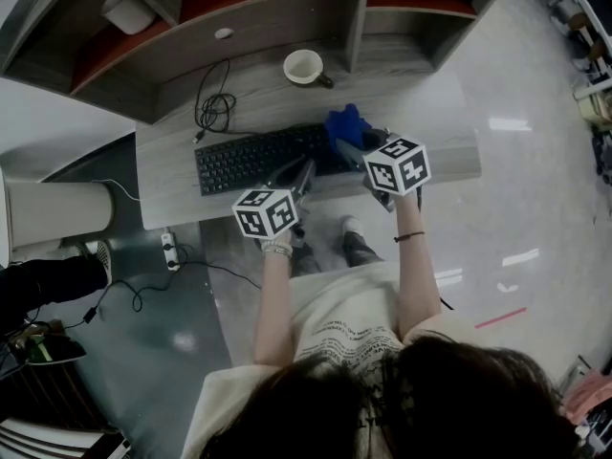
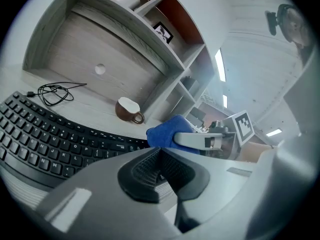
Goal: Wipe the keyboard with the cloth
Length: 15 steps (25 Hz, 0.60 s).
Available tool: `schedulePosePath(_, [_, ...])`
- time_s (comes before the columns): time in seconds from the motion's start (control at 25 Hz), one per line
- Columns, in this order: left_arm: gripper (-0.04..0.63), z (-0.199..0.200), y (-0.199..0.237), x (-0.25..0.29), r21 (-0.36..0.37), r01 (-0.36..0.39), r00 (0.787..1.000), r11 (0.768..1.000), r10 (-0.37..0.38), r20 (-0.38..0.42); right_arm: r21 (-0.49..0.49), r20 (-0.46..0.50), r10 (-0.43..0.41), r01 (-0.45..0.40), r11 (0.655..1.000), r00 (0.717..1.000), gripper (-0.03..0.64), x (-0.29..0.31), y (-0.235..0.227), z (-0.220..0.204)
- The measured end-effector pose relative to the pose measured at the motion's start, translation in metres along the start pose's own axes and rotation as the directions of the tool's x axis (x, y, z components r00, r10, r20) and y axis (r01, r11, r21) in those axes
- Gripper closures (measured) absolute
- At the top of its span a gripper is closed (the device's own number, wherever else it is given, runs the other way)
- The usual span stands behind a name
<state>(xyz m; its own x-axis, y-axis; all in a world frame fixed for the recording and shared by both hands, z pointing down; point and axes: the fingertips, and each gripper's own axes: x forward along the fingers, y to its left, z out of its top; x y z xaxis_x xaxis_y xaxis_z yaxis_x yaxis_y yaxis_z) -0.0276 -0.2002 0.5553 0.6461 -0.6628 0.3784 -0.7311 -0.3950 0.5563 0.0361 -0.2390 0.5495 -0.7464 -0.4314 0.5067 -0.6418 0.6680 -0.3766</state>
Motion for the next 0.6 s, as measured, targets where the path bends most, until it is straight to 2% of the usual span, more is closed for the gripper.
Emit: schedulePosePath(0.6, [0.592,0.002,0.019,-0.020,-0.009,-0.019,1.000,1.000,0.019,0.008,-0.009,-0.015,0.038,-0.038,0.999,0.999,0.558,0.024,0.026,0.000])
